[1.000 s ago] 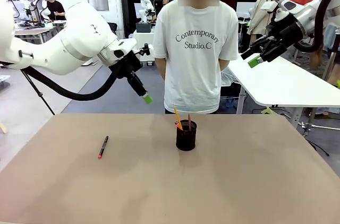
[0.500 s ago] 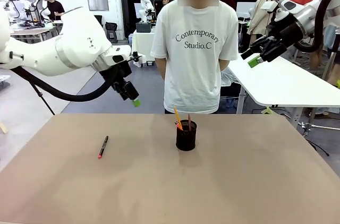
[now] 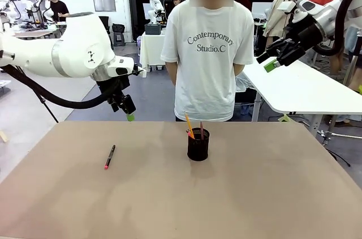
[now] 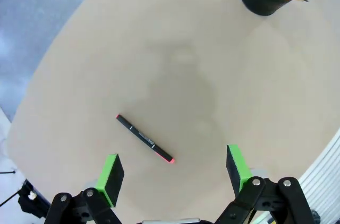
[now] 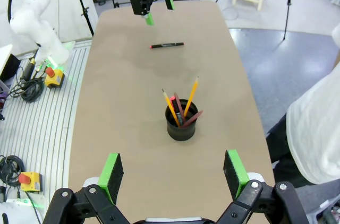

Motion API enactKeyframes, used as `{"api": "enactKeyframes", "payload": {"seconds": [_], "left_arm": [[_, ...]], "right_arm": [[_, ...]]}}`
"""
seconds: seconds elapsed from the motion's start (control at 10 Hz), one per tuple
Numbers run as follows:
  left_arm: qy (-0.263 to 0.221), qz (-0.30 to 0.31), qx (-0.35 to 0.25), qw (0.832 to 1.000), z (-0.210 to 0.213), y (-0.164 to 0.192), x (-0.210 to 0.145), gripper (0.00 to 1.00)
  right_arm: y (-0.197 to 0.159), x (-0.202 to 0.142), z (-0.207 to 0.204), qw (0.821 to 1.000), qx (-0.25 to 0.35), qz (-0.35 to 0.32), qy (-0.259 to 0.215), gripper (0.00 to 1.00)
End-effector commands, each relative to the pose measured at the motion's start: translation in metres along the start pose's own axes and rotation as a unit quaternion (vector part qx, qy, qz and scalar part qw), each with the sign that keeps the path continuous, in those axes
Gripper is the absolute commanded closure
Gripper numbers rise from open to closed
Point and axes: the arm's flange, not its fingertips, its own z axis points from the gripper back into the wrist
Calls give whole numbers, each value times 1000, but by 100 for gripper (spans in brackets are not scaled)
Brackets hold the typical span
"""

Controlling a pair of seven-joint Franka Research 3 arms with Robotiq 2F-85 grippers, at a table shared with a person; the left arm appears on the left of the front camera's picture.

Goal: Place the pens into the pen holder.
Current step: Pick up a writing instrument from the table and place it into the Pen holder.

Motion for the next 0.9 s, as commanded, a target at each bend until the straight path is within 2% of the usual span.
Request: {"api": "enactKeyframes", "payload": {"seconds": [0.0, 0.3, 0.4, 0.5, 0.8], "left_arm": [[-9, -8, -5, 1000, 2, 1, 2, 0], [-2, -3, 0, 1000, 1, -2, 3, 0], [41, 62, 82, 994, -10, 0, 2, 0], [58, 96, 123, 986, -18, 4, -2, 0], [84, 163, 158, 970, -38, 19, -20, 0]], "right_arm": [[1, 3, 0, 1000, 0, 1, 0, 0], [1, 3, 0, 1000, 0, 1, 0, 0], [1, 3, 0, 1000, 0, 1, 0, 0], [1, 3, 0, 1000, 0, 1, 0, 0], [1, 3, 0, 1000, 0, 1, 0, 0]]}}
